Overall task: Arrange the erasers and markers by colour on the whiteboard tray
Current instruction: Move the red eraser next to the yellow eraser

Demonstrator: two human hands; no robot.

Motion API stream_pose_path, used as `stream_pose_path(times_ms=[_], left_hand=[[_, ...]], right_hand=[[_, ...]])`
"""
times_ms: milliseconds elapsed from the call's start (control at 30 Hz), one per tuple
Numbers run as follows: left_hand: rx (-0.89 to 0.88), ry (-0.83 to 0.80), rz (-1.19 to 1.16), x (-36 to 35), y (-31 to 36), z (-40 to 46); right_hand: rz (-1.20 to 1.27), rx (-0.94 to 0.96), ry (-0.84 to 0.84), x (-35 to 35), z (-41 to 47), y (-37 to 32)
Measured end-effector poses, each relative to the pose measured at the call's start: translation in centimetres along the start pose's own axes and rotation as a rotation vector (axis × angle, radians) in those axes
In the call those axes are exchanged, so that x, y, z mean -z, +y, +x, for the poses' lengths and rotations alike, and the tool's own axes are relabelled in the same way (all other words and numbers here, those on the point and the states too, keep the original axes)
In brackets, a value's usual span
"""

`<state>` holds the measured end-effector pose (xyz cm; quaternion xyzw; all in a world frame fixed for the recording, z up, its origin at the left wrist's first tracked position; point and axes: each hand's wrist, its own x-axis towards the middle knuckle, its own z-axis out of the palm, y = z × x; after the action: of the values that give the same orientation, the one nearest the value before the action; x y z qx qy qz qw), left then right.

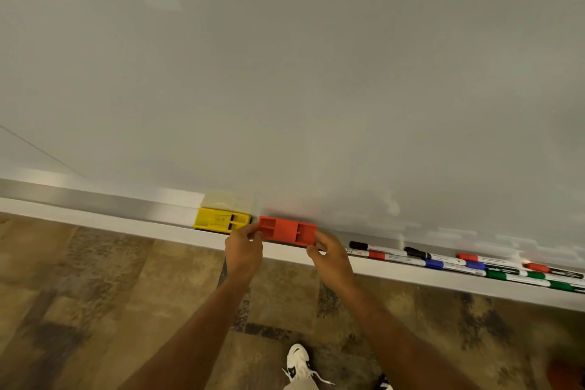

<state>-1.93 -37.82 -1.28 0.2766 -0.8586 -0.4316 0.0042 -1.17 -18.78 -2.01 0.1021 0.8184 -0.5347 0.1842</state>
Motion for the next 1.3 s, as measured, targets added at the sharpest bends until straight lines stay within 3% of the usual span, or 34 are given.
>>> stream_pose_path(times_ms=[467,833,1000,1200,1300], left_hand=[[0.014,-0.014,0.013,-0.1,-2.4,1.8],[-0.08,-0.062,0.106,-0.2,-3.2,2.5],[-0.257,-0.071,0.16,-0.8,-2.1,1.4],[-0.525,-0.271,0.215,-5.0,2.5,-1.3],[-0.675,-0.429,0.359,-8.1,4.4,-2.2]], right_hand=[[-0.124,-0.065,-0.094,-5.0,2.5,0.5],[-0.14,-0.06,-0.142,-4.4,2.7,0.6],[-0.123,0.053,-0.018,-2.0,1.9,0.3],[-0.183,0.101,0.061,3.7,0.8,2.0],[-0.216,0.079,0.092,7.2,-0.3,4.0]])
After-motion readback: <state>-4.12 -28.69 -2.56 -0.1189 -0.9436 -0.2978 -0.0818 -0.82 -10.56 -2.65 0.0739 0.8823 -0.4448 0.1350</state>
